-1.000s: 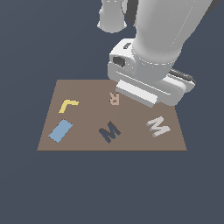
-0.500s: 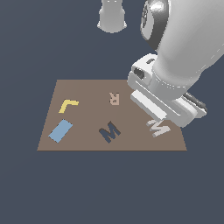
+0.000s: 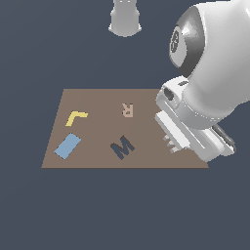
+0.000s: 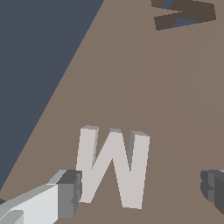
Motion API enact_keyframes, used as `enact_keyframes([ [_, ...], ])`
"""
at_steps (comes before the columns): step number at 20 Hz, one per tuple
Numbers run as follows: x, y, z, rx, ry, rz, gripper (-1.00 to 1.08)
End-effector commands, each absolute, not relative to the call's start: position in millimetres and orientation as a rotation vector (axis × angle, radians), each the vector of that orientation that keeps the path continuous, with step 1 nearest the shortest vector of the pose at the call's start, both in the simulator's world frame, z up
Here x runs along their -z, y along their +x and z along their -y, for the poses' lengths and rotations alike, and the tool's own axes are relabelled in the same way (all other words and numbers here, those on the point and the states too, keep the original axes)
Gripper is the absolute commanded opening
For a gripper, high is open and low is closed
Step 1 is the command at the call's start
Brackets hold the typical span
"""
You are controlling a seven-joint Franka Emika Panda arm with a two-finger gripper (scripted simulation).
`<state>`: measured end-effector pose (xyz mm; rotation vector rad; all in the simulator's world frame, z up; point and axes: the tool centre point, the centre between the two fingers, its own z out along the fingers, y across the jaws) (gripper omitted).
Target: Insert a designated object into the corresponding slot on a board.
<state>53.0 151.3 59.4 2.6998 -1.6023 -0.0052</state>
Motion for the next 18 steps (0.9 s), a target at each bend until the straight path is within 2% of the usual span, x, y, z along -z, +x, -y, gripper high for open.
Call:
enact_keyframes([
  [1,-56,60,-155,0.003,2.665,1.661,1.00],
  [18,-48,72,-159,0.000,2.600,1.763,1.00],
])
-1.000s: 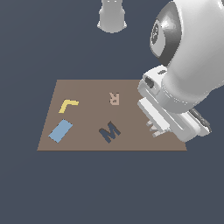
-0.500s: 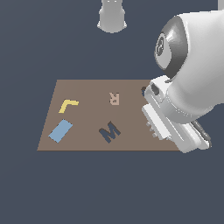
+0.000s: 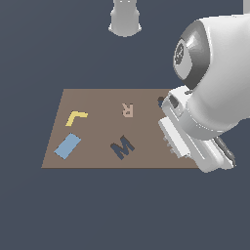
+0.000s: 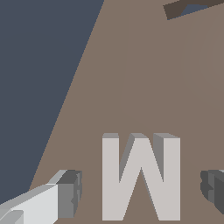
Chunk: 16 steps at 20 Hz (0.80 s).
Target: Insert a designated object into the corresponding slot on a board.
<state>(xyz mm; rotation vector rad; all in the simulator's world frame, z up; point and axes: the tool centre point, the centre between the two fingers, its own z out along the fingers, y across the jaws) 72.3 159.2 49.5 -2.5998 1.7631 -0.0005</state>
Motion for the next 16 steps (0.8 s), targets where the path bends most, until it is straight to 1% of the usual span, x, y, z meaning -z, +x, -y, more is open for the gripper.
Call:
enact_keyframes([
  [1,-46,72,-159,0.000,-2.600,-1.763,1.00],
  [8,-30,72,-159,0.000,-2.600,-1.763,1.00],
  [9,-30,72,-159,0.000,-2.600,-1.763,-1.00],
  [16,-30,72,-159,0.000,-2.600,-1.763,-1.00],
])
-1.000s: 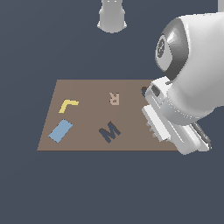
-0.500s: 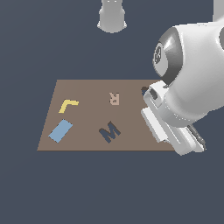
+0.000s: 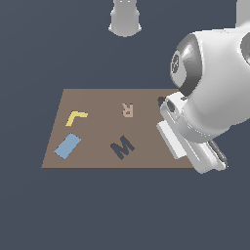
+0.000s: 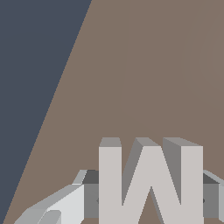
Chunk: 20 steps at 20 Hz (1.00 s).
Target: Insert a designated object into the corresponding slot on a board.
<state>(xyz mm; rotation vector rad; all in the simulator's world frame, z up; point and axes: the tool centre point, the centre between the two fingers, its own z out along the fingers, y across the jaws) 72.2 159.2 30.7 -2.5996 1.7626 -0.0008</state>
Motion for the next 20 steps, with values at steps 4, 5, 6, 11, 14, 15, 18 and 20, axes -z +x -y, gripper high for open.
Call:
enact_keyframes([
  [4,-31.1,72.2,-159.0,0.001,-2.600,-1.763,-1.00],
  [5,-33.0,72.2,-159.0,0.001,-2.600,-1.763,-1.00],
  [6,-34.4,72.3,-159.0,0.000,-2.600,-1.763,-1.00],
  [11,-33.1,71.4,-158.5,-0.001,-2.606,-1.756,-1.00],
  [14,-33.2,70.0,-157.4,-0.001,-2.621,-1.733,-1.00],
  [15,-33.2,69.3,-156.8,-0.001,-2.629,-1.721,-1.00],
  [18,-33.4,66.7,-154.6,-0.001,-2.657,-1.677,-1.00],
  [20,-33.5,64.4,-152.6,-0.001,-2.681,-1.638,-1.00],
])
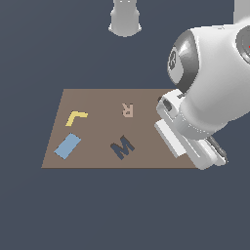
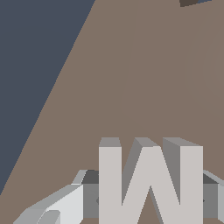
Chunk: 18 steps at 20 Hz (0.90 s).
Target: Insert a designated object into the corresponding slot on a board.
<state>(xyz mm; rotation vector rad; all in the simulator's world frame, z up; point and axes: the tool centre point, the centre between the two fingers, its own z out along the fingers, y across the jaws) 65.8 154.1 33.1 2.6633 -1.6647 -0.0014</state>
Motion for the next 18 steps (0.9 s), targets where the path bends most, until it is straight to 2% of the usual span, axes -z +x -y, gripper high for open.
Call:
enact_keyframes([
  [1,-34,63,-151,0.001,2.694,1.616,-1.00],
  [18,-36,38,-110,0.000,2.995,0.946,-1.00],
])
